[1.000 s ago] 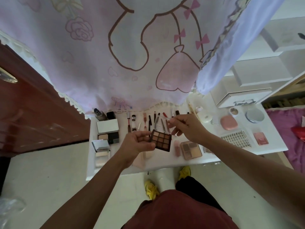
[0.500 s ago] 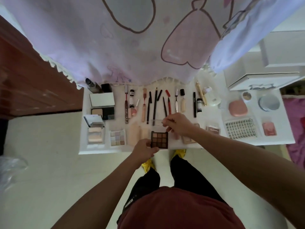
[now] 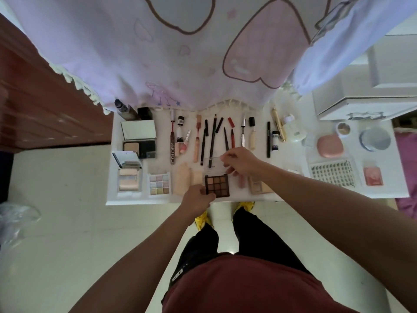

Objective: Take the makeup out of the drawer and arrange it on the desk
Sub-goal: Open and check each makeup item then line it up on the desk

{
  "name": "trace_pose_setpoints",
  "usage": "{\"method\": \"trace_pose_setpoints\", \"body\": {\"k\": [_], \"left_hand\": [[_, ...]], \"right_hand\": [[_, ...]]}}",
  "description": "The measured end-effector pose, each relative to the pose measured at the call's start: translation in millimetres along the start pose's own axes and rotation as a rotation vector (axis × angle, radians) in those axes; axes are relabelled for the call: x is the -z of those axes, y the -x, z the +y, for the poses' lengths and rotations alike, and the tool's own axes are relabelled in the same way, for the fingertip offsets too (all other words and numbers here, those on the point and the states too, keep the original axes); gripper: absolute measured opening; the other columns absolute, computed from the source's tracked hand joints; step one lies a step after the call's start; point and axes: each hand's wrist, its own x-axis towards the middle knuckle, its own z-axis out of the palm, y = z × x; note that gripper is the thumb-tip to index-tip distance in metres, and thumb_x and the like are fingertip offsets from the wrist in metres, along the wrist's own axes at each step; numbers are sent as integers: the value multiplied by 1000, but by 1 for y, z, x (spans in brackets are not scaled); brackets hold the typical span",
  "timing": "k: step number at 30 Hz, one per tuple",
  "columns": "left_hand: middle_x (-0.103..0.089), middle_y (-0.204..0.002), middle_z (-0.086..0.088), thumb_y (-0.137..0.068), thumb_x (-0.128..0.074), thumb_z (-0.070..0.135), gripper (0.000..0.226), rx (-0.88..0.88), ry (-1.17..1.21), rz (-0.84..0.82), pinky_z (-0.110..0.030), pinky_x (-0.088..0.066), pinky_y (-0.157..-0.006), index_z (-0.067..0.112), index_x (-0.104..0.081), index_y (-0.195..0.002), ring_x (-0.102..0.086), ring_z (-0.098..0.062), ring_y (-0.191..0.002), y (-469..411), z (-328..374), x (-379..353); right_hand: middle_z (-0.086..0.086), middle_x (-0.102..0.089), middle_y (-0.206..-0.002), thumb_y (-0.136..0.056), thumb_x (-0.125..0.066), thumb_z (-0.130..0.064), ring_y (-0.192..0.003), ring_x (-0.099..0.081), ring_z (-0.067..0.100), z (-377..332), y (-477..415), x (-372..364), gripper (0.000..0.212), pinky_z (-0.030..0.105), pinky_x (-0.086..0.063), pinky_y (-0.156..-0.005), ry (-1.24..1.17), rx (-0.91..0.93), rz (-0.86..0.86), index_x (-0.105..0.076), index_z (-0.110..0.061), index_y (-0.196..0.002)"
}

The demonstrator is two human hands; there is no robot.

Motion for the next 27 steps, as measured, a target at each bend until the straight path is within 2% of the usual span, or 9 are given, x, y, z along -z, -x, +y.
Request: {"method": "trace_pose_setpoints", "body": {"k": [3,8,12,16,20,22,24,26,27], "left_hand": [[-54,-79,0,-85,-67,16,15,-2,-13,11,-47,-55,-85,15,-53,-80,-61,-20,-71,3,2,2],[-65,-100,-10,-84,-65,19,24,-70,-57,66,-46,-55,-88,14,-63,-108,-64,-27,-93,6,-2,11],[-67,-94,-13,-88,-63,14,18,-132,-68,89,-34,-54,-73,11,-63,-106,-66,-24,-78,10,5,20],[-68,-89,-11,-89,-61,13,15,-208,-119,111,-30,-52,-68,10,-63,-104,-66,-21,-73,14,12,30],[-68,-86,-9,-89,-61,12,15,-245,-137,119,-29,-52,-66,11,-65,-104,-66,-19,-71,17,11,39],[-68,-86,-9,-89,-62,12,16,-252,-144,126,-28,-52,-66,11,-65,-104,-66,-18,-71,19,10,43],[-68,-86,-9,-89,-62,11,15,-261,-143,130,-27,-51,-65,11,-65,-104,-66,-17,-70,22,11,47],[-69,-84,-8,-89,-62,11,15,-286,-145,135,-29,-53,-66,9,-66,-104,-65,-16,-69,25,16,52],[-69,-84,-7,-89,-63,12,16,-308,-148,137,-32,-55,-69,9,-66,-104,-66,-16,-69,26,20,54]], "right_hand": [[3,-69,-98,-97,-58,-32,-78,-71,18,2,7,10,20,28,-55,-64,50,6,67,-64,-15,-105],[-3,-70,-90,-94,-61,-32,-79,-66,14,18,24,33,16,29,-52,-72,353,-4,315,-69,-18,-95],[-3,-68,-76,-90,-62,-46,-68,-62,13,27,30,24,30,25,-43,-57,604,-183,284,-67,-17,-86],[-3,-58,-71,-85,-64,-55,-61,-52,12,23,29,12,40,26,-36,-55,720,-183,368,-53,-17,-76],[0,-59,-69,-81,-68,-38,-62,-56,16,19,27,3,27,27,-38,-53,651,-177,378,-55,-16,-73],[0,-60,-69,-82,-67,-39,-61,-56,16,18,28,2,27,26,-37,-52,581,-204,386,-57,-15,-73],[0,-61,-68,-81,-68,-42,-58,-55,16,15,30,5,32,25,-39,-53,398,-245,384,-61,-14,-66],[-1,-56,-63,-76,-73,-38,-55,-49,15,8,39,10,33,25,-43,-56,113,-229,358,-67,-17,-52],[-1,-58,-65,-74,-75,-35,-57,-47,15,2,45,13,29,26,-44,-57,-26,-204,357,-69,-18,-51]]}}
